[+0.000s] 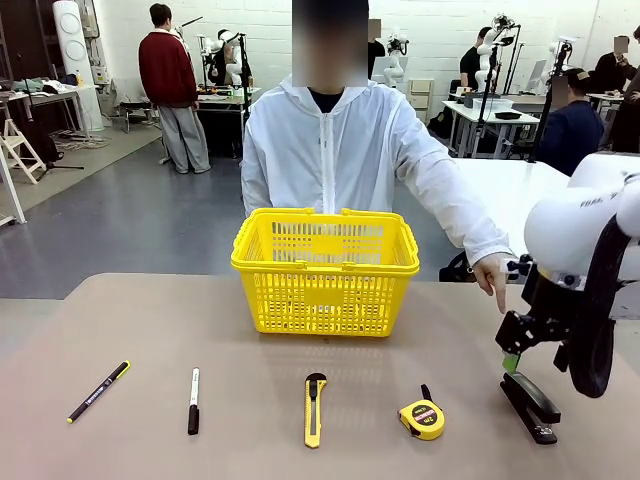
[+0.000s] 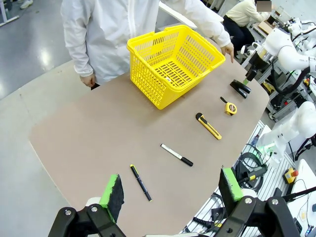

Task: Place the items the person wants into the basket.
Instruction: Pick up the item the person points to and place it in the Market Basket.

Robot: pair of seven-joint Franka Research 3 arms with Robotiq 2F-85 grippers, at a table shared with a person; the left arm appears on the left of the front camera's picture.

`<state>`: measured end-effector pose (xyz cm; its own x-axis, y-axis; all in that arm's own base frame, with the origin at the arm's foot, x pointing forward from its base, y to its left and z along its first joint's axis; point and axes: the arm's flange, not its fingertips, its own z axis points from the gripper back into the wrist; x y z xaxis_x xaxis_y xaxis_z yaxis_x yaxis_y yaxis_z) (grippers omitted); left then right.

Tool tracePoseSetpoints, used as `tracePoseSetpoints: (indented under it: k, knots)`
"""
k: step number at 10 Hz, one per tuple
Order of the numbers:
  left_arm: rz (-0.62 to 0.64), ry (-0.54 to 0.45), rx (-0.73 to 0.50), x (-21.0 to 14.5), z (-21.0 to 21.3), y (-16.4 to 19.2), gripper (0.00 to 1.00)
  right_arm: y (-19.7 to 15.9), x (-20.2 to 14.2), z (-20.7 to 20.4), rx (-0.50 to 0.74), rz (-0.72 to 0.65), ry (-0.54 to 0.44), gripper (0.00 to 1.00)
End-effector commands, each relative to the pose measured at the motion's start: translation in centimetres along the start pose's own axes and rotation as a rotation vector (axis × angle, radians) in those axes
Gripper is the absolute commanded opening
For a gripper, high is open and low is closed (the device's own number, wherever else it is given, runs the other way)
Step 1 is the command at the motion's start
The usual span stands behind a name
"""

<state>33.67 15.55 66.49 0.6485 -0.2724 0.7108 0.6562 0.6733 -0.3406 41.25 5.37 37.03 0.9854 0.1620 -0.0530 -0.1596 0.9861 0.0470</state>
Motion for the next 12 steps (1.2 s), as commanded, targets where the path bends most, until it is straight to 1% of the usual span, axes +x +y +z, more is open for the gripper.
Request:
tracePoseSetpoints:
  k: [1, 4, 9, 10, 11, 12]
  knots:
    - [-0.019, -0.015, -0.015, -0.1, 0.2, 0.0, 1.00, 0.9, 0.2, -1.9, -0.071, 0.008, 0.006, 1.00]
    - [-0.019, -0.015, -0.015, -0.1, 0.2, 0.0, 1.00, 1.1, 0.9, -3.6, -0.072, 0.022, 0.042, 1.00]
    - [-0.019, -0.015, -0.015, -0.1, 0.2, 0.0, 1.00, 0.7, 1.4, -5.0, -0.067, 0.046, 0.086, 1.00]
    - [-0.019, -0.015, -0.015, -0.1, 0.2, 0.0, 1.00, 0.7, 1.5, -5.1, -0.069, 0.053, 0.090, 0.41]
    - [-0.019, -0.015, -0.015, -0.1, 0.2, 0.0, 1.00, 0.8, 1.4, -5.0, -0.071, 0.055, 0.090, 0.41]
    - [-0.019, -0.015, -0.015, -0.1, 0.2, 0.0, 1.00, 0.8, 1.4, -5.0, -0.072, 0.051, 0.087, 0.00]
